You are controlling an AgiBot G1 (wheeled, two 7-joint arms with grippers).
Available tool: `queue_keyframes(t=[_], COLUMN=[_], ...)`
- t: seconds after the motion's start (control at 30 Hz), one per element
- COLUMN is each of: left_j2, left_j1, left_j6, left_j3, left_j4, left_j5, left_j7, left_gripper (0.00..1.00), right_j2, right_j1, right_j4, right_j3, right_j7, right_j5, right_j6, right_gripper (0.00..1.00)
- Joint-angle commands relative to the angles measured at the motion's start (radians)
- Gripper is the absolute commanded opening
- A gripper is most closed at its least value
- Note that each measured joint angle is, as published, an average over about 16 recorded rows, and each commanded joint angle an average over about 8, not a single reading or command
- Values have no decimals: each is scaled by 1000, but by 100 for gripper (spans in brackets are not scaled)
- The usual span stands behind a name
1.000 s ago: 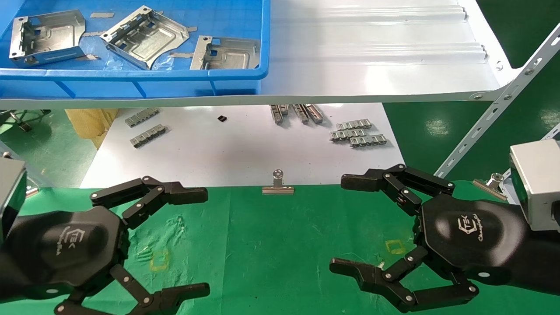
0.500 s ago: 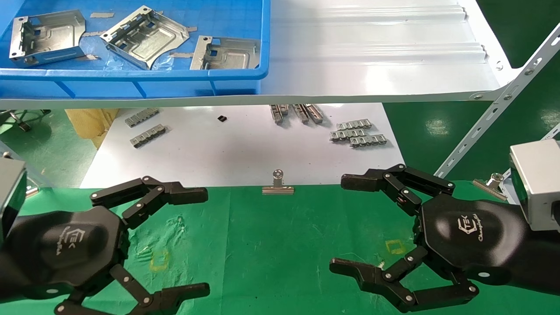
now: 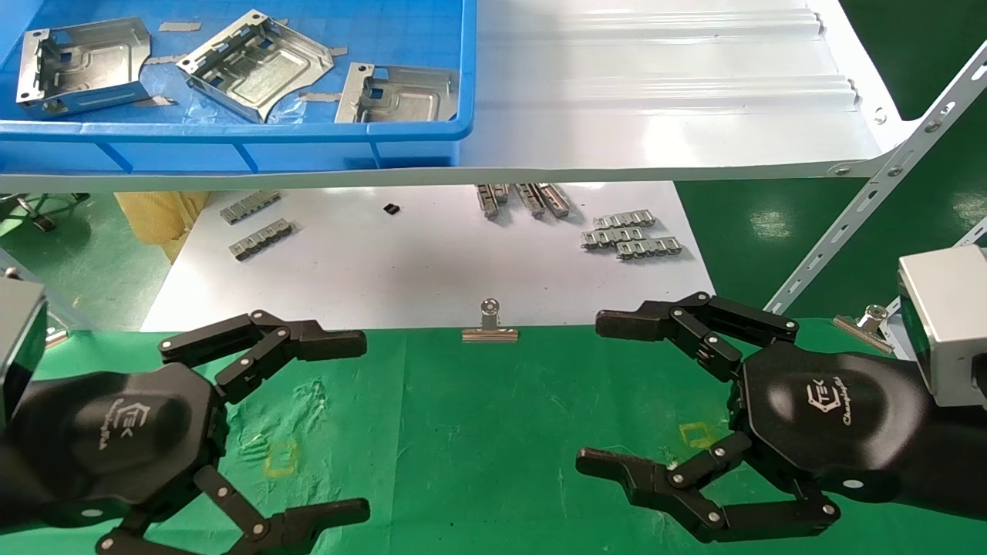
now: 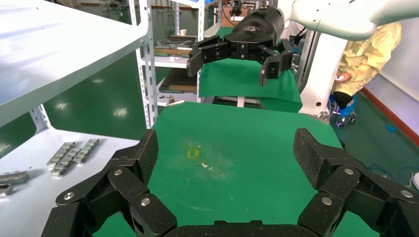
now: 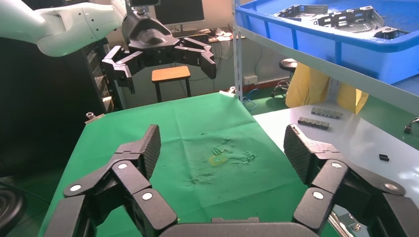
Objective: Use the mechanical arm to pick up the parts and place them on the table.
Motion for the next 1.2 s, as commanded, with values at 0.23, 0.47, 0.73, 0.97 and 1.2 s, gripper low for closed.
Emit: queue_keyframes(t=[0.23,0.47,0.73,0.97,1.2], left_j2=[0,2,72,205,332], left_j1=[0,-5,-172,-500,-764], left_j6=[0,-9,-82,-119,-187], left_j3=[0,3,23,102,189], left_j4=[0,3,73,328,690], left_j5=[0,8,70,245,443], left_j7=[0,-6,-55,-63,3], left_gripper=[100,100,100,100,100], right_j2=[0,0,0,0,0], right_j1=[0,0,0,0,0], right_j4=[0,0,0,0,0], right_j3=[0,0,0,0,0], right_j7=[0,0,0,0,0], right_j5=[0,0,0,0,0], right_j6=[0,0,0,0,0], right_gripper=[0,0,0,0,0])
